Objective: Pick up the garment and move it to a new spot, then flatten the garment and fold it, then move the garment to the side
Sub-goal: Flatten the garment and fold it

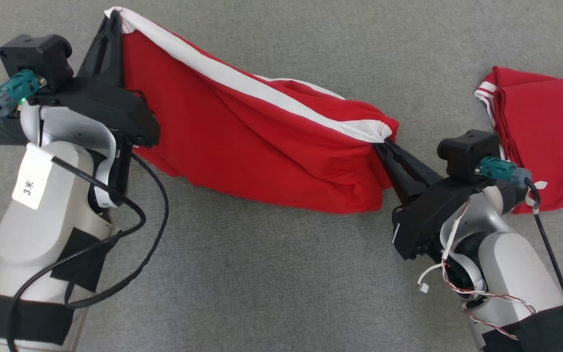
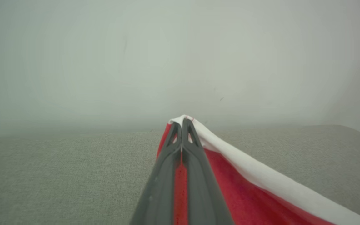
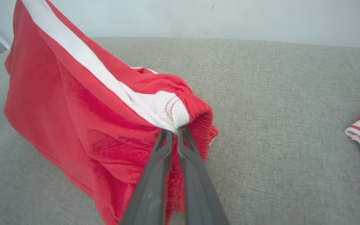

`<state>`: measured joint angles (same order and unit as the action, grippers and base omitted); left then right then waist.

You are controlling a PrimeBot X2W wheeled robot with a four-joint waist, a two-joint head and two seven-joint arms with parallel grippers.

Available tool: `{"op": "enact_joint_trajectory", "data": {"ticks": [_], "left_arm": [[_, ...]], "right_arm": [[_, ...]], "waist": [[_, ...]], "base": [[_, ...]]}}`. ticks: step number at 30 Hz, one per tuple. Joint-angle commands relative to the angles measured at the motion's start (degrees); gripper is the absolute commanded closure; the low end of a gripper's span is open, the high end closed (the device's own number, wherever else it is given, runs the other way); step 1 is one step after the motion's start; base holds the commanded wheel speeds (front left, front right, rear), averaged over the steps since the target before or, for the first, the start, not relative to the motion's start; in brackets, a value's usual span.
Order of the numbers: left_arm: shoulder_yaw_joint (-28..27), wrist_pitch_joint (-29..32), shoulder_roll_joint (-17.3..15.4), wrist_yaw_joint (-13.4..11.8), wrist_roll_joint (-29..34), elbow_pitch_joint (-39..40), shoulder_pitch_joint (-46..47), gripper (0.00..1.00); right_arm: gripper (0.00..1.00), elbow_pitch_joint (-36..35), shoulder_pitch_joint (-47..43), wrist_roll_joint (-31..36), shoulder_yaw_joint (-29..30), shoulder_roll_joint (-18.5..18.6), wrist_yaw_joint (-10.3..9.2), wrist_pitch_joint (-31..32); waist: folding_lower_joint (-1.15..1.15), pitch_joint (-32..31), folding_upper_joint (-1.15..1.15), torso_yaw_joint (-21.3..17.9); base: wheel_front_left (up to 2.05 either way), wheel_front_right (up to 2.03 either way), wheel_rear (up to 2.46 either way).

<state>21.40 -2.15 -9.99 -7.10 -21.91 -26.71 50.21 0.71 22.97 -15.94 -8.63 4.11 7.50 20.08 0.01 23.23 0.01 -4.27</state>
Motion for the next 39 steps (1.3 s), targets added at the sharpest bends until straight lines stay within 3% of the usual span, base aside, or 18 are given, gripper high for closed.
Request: {"op": "enact_joint_trajectory", "data": {"ticks": [1, 13, 14, 15, 16, 25, 39], "left_arm": [[-0.1, -0.4, -0.6, -0.1, 0.6, -0.7, 0.9, 1.0], [2.0, 0.6, -1.3, -1.4, 2.9, -8.6, 5.0, 1.0], [2.5, 0.8, -1.4, -1.6, 3.5, -9.2, 5.4, 0.83], [2.8, 1.0, -1.6, -1.5, 3.8, -9.8, 5.8, 0.13], [3.0, 1.1, -1.5, -1.7, 3.9, -10.3, 6.1, 0.0], [3.7, 0.7, -1.1, -0.8, 3.1, -13.3, 6.2, 0.0], [4.4, -1.2, -2.2, 0.3, 1.0, -15.3, -0.2, 0.0]], "right_arm": [[1.0, 0.6, 0.6, 0.3, -0.1, -0.3, -0.02, -0.5], [1.0, 4.8, 4.1, 2.0, 0.1, -1.1, -0.02, -4.3], [0.68, 5.2, 4.5, 2.0, 0.0, -1.1, -0.02, -4.6], [0.0, 5.6, 4.8, 1.8, -0.2, -1.1, -0.02, -4.8], [0.0, 5.9, 5.2, 1.0, -0.1, -1.1, -0.02, -5.3], [0.0, 7.6, 6.6, -0.2, 0.6, -1.1, -0.02, -6.8], [0.0, 4.6, 0.8, -1.2, 8.6, -1.1, -0.02, -14.6]], "waist": [[-0.01, 0.5, -0.01, -0.7], [-0.01, 2.8, -0.01, -2.3], [-0.01, 3.1, -0.01, -2.3], [-0.01, 3.2, -0.01, -2.2], [-0.01, 3.3, -0.01, -2.1], [-0.01, 2.3, -0.01, -0.8], [-0.01, -5.5, -0.01, -1.0]], "base": [[0.0, 0.0, 0.0], [0.0, 0.0, 0.0], [0.0, 0.0, 0.0], [0.0, 0.0, 0.0], [0.0, 0.0, 0.0], [0.0, 0.0, 0.0], [0.0, 0.0, 0.0]]}}
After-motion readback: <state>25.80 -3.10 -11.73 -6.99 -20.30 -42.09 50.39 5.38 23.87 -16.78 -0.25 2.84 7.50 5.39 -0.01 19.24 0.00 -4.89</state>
